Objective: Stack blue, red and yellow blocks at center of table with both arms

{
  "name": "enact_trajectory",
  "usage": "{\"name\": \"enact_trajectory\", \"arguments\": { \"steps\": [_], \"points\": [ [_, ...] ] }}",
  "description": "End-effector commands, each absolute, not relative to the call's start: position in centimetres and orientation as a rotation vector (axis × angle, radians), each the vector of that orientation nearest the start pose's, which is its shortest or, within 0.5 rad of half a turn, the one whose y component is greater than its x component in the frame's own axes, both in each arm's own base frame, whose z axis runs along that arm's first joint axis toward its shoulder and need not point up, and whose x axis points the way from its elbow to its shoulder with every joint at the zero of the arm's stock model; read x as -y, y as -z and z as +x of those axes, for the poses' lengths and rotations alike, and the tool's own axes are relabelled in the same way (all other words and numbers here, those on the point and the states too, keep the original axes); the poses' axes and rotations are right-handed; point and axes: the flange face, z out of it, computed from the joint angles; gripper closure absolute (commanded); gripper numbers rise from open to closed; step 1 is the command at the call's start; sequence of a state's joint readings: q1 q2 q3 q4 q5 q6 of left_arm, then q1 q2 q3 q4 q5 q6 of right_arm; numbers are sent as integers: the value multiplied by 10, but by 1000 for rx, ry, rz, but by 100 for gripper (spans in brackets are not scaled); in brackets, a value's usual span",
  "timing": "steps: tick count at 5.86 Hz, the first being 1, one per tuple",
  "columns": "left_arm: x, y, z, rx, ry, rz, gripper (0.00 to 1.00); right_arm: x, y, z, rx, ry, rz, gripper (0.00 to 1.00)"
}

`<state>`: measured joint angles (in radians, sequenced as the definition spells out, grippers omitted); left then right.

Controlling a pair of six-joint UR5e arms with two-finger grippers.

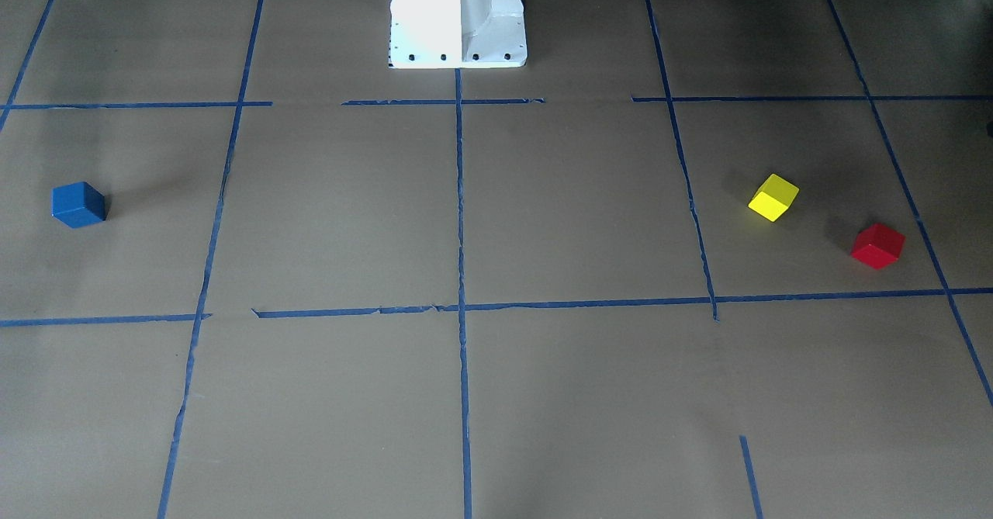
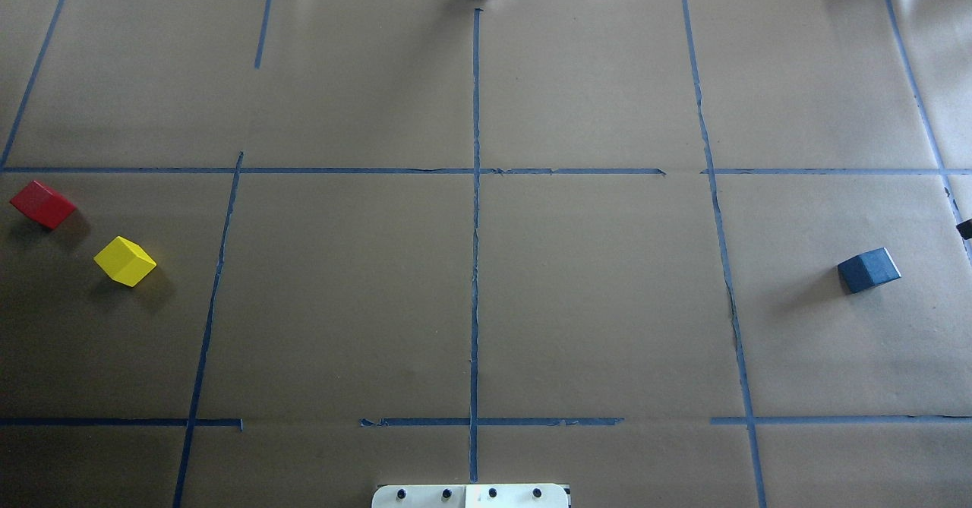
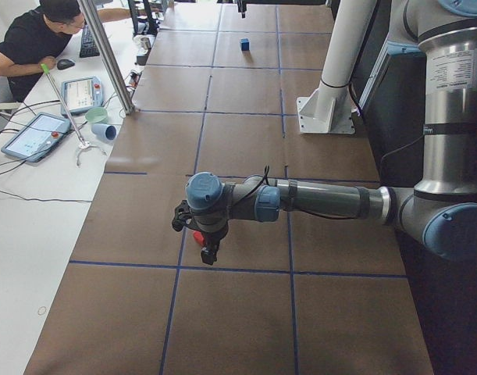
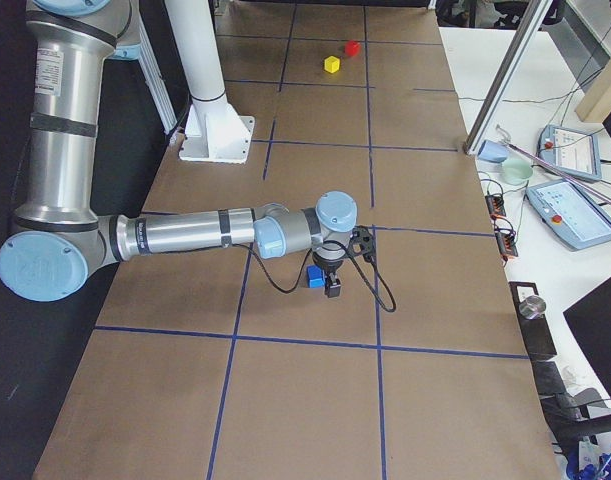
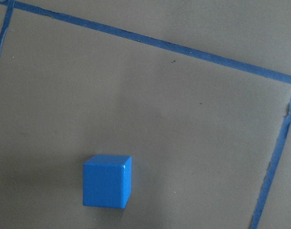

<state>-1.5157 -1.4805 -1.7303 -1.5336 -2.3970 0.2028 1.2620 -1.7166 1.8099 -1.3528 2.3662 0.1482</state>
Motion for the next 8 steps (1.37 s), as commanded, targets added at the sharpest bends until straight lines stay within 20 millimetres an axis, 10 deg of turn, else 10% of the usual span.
{"name": "enact_trajectory", "arguments": {
  "steps": [1,7,8],
  "points": [
    [458,-619,-35,-823,-258,98,0,439,-586,-141,753,282,176,0],
    [459,-609,-35,-822,-270,124,0,420,-613,-197,757,347,127,8],
    [458,-610,-36,-823,-277,128,0,420,-617,-198,755,350,120,51]
  ]
}}
